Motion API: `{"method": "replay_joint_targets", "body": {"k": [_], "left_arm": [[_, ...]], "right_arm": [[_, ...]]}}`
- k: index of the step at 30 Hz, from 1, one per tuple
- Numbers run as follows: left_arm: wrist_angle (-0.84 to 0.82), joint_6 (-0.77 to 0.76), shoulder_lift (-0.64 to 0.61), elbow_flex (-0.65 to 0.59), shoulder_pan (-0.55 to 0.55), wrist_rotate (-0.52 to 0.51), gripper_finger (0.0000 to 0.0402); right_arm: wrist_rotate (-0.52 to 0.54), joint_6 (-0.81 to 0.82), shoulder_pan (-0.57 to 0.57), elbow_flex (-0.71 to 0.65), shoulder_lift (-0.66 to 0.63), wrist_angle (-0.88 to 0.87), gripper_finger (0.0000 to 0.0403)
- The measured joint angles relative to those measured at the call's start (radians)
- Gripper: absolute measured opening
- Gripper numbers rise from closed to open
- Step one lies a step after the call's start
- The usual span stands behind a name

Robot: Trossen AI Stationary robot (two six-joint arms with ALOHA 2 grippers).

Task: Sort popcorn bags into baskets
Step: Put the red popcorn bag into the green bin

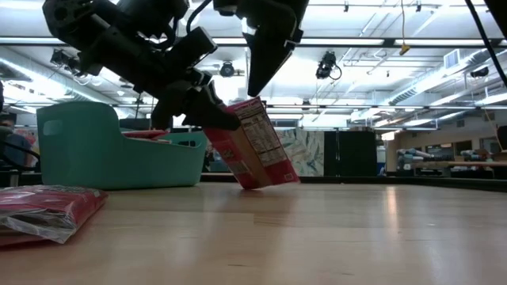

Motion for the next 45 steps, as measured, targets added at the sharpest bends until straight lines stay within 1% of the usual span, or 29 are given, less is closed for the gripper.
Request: {"method": "replay_joint_targets", "body": {"k": [2,5,7,10,13,16,22,25,32,36,40,45], "left_arm": [[-0.027,-0.002,0.0,0.008,0.0,0.0,0.0055],[-0.065,-0.008,-0.002,0.019,0.0,0.0,0.0034],[-0.074,-0.009,-0.003,0.021,0.0,-0.001,0.0029],[-0.088,-0.025,-0.021,0.022,0.0,0.0,0.0035],[-0.137,-0.033,-0.051,0.021,0.0,0.001,0.0044],[-0.187,-0.054,-0.083,0.021,-0.002,0.004,0.0044],[-0.203,-0.063,-0.107,0.021,-0.012,0.043,0.0037],[-0.204,-0.062,-0.107,0.021,-0.014,0.045,0.0038],[-0.204,-0.063,-0.107,0.021,-0.013,0.045,0.0038],[-0.204,-0.063,-0.107,0.021,-0.013,0.066,0.0038],[-0.202,-0.062,-0.107,0.021,-0.013,0.116,0.0039],[-0.204,-0.059,-0.107,0.021,-0.013,0.123,0.0039]], "right_arm": [[-0.018,0.0,0.002,0.0,0.0,-0.009,0.0036],[-0.014,0.006,0.009,0.0,-0.008,-0.057,0.006],[-0.005,0.019,0.012,0.0,-0.014,-0.082,0.0077],[0.016,0.039,0.015,-0.001,-0.016,-0.13,0.0103],[0.063,0.018,0.022,-0.043,-0.018,-0.094,0.0128],[0.121,0.009,0.027,-0.087,-0.016,-0.078,0.0148],[0.139,-0.044,0.02,-0.192,-0.016,0.066,0.0176],[0.149,-0.065,0.012,-0.227,-0.015,0.094,0.0184],[0.178,-0.129,-0.004,-0.318,-0.026,0.286,0.0184],[0.209,-0.149,-0.013,-0.382,-0.036,0.378,0.0171],[0.235,-0.193,-0.016,-0.412,-0.038,0.448,0.0135],[0.22,-0.23,-0.014,-0.414,-0.039,0.496,0.0078]]}}
